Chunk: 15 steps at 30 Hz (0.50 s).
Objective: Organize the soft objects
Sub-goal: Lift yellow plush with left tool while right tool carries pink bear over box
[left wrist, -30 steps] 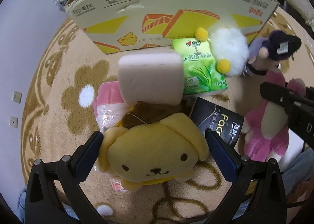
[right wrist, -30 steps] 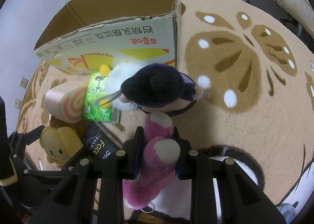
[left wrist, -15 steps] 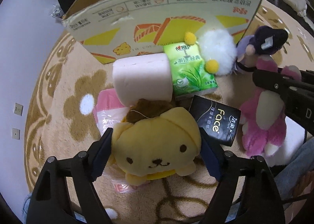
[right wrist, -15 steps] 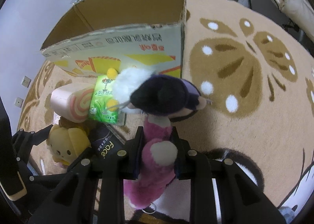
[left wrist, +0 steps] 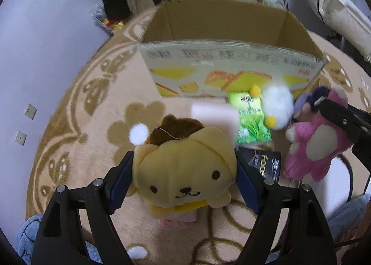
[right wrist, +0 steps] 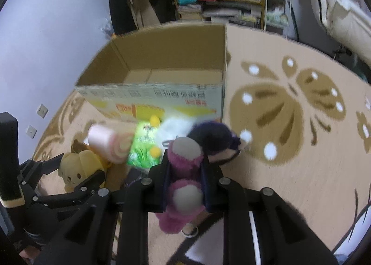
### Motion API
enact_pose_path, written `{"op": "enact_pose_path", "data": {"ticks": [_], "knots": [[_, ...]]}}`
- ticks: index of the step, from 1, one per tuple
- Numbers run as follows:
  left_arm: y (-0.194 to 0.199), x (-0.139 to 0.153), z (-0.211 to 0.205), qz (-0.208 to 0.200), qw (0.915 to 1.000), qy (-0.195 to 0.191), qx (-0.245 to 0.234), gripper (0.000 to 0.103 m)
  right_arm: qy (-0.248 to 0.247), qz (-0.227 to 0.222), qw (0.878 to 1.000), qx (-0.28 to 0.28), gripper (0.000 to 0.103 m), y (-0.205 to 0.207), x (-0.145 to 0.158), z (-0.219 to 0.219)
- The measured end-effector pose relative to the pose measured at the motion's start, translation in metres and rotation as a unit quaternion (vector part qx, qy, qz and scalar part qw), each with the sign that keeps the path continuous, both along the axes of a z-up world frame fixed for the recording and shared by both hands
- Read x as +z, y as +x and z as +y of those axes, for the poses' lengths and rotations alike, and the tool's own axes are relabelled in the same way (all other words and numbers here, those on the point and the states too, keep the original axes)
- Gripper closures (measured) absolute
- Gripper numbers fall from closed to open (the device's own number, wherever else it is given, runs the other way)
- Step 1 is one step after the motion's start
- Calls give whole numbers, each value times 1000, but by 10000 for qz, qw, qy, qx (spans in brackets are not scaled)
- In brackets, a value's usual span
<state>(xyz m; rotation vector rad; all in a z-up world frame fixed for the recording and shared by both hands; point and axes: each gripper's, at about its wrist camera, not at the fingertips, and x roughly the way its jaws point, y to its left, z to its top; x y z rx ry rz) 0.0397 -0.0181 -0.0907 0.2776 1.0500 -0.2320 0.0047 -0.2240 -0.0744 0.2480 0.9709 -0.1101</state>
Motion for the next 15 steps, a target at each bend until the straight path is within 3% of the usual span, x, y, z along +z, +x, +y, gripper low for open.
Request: {"op": "enact_pose_path", "data": {"ticks": [6,15], "knots": [[-4,16,6,-394,9992,53,76,23,-165,-449,9988,-50,81,-7,19,2],[-7,43,11,-766,9968,-199,67,23,-114,-1038,9942,-244,81,-20,49,-5]]}}
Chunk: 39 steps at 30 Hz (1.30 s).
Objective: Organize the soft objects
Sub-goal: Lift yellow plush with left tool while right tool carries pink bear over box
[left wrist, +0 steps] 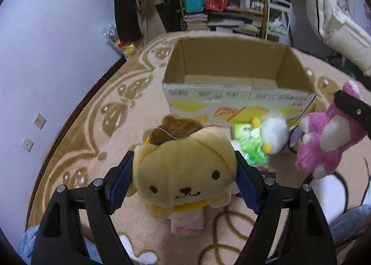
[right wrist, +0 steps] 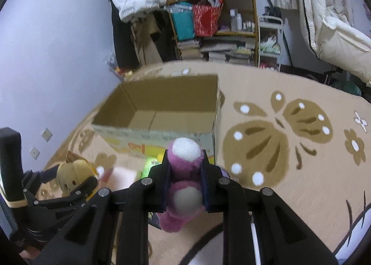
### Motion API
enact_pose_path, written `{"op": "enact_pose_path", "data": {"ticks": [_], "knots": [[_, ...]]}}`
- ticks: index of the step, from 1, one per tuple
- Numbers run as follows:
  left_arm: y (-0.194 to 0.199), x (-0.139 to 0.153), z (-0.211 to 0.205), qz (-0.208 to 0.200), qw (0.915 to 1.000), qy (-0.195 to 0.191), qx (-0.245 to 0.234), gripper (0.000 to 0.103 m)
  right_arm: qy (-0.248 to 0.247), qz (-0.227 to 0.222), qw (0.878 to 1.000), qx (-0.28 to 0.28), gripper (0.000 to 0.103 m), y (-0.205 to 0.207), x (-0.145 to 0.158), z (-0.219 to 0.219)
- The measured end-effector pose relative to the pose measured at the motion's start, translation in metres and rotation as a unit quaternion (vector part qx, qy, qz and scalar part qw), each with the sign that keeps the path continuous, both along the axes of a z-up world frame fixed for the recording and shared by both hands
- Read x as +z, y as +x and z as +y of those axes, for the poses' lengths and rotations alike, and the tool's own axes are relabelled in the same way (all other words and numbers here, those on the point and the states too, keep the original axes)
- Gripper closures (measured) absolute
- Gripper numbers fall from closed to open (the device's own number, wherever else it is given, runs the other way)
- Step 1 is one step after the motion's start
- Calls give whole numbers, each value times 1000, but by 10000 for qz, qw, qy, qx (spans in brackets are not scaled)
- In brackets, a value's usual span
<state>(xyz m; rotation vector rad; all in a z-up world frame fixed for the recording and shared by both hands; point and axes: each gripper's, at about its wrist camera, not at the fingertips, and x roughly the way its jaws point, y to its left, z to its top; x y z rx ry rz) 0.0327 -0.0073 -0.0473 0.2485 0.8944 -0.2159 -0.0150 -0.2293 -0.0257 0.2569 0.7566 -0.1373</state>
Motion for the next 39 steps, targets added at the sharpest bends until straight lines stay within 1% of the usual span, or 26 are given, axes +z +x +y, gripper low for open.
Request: {"op": "enact_pose_path", "data": {"ticks": [6,10,19,23,26,33,39], "knots": [[2,36,1,-528,9984,-200,9,23,160,-394,9991,50,81,-1,23,0],[11,51,-1,-892,9959,-123,51,23,81,-607,9981,99,81,3,37,3],[37,69,-7,-1282,9914,-271,34,22,-54,-898,9958,163,81,18,56,-4],[51,71,-15,-1351,9903,-316,-10,22,-196,-1049,9940,230,81,30,66,-7],[61,68,-25,-1435,9893,-244,-97,22,-214,-1229,9919,227,81,40,73,-12],[79,53,-38,-1336,9907,-175,-189,22,-175,-1457,9890,205,81,57,72,-20],[88,44,-53,-1364,9900,-79,-349,21,-226,-1605,9866,163,81,67,72,-29]]}}
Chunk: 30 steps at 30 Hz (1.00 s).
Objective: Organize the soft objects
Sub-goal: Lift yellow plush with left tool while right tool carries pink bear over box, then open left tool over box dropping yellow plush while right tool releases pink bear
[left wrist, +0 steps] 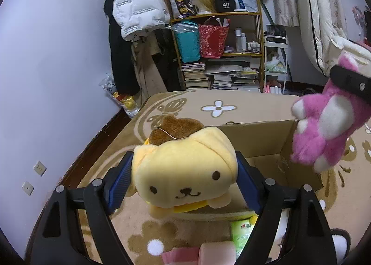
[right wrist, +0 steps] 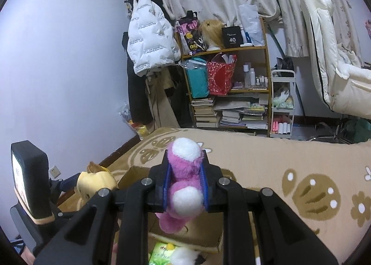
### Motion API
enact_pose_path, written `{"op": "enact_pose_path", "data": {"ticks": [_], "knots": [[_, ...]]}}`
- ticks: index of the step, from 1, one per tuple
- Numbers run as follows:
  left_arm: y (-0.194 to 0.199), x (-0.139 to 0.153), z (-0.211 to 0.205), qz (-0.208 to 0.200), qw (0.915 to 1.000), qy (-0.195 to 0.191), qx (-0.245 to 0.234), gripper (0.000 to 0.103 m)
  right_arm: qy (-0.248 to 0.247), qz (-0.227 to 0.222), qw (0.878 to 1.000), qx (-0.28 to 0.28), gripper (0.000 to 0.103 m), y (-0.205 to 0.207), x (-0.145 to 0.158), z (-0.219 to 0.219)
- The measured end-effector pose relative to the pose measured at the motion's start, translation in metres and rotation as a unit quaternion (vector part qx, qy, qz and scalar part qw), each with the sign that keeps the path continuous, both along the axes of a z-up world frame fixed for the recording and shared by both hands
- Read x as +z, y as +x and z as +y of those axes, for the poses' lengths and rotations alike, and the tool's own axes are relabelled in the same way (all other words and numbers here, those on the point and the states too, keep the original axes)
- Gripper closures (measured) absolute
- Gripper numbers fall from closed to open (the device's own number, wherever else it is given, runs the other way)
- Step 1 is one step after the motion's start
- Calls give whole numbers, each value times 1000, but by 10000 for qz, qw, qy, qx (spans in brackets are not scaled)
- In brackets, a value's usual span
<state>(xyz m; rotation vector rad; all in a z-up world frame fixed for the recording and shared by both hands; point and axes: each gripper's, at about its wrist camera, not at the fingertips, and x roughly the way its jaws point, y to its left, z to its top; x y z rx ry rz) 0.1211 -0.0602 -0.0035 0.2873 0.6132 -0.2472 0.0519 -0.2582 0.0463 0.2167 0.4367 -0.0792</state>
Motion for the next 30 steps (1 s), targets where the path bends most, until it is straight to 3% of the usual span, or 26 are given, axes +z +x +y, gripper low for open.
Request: {"op": "enact_pose_path", "data": {"ticks": [4,9,12,20,23,28,30], "knots": [[2,-7,-13,-71,9996,275,-54,21,83,173,9998,-13,80,9,-14,-6],[4,-17,-18,25,9994,341,-50,19,427,552,9975,78,80,20,-36,-14],[8,-22,-14,205,9996,216,-19,18,596,667,9958,183,80,24,-47,-15],[21,-32,-2,589,9982,-100,95,15,357,933,9948,188,77,28,-62,-9],[26,-32,5,697,9971,-255,174,14,504,952,9940,190,76,27,-65,-13],[32,-31,13,832,9954,-389,257,13,514,1052,9930,134,65,30,-69,-17],[34,-30,14,857,9953,-326,303,12,447,1090,9929,178,55,31,-70,-14]]}}
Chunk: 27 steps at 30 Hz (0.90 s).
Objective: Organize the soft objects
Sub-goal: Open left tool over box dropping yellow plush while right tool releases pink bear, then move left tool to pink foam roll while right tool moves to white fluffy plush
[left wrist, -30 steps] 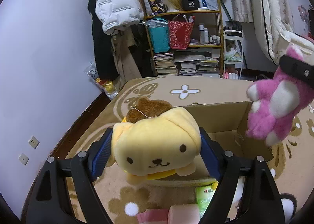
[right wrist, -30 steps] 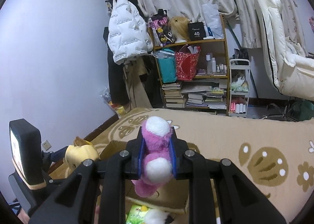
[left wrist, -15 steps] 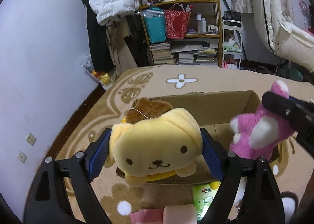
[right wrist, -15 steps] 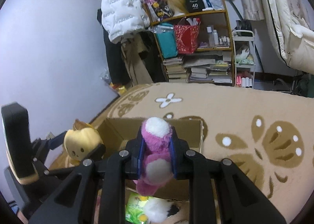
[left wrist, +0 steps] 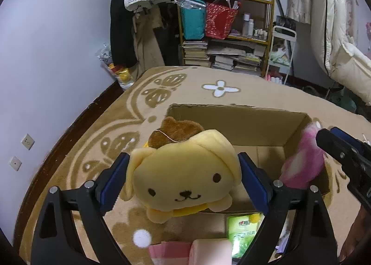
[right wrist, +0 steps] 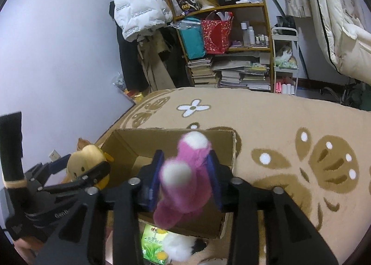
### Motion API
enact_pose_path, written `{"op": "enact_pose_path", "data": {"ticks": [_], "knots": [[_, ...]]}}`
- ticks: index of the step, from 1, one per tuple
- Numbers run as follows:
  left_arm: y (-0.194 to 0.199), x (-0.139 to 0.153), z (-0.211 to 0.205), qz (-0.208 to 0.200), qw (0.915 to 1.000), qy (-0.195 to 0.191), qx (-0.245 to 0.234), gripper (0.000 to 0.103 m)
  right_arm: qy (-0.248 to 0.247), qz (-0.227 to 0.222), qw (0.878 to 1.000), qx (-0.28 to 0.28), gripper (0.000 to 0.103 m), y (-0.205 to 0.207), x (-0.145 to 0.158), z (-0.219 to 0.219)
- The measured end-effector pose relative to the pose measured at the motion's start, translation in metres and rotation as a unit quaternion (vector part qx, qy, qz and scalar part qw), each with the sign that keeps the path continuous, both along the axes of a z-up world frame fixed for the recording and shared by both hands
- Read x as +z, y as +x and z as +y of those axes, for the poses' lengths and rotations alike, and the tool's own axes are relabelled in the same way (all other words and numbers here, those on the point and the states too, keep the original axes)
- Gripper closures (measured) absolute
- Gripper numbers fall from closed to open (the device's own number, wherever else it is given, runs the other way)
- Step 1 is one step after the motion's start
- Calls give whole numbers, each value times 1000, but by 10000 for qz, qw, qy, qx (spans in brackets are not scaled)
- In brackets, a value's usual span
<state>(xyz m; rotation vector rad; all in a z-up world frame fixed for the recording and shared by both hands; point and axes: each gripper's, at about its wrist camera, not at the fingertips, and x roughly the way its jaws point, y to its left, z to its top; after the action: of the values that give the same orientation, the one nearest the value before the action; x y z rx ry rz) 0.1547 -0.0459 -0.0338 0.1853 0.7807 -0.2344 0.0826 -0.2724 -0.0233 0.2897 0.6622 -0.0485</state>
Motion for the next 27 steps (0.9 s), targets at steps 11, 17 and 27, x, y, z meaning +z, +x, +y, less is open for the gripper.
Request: {"op": "enact_pose_path", "data": {"ticks": [11,17,27], "knots": [[-4,5,1,-72,9998,-116,-129,0,-497,32,9983,306,29,-1,1,20],[-4,4,7,14,9997,-212,-118,0,-416,9,9988,266,15,-5,2,17],[-12,8,23,68,9998,-143,80,0,-350,79,9993,145,9,-10,2,8]]}}
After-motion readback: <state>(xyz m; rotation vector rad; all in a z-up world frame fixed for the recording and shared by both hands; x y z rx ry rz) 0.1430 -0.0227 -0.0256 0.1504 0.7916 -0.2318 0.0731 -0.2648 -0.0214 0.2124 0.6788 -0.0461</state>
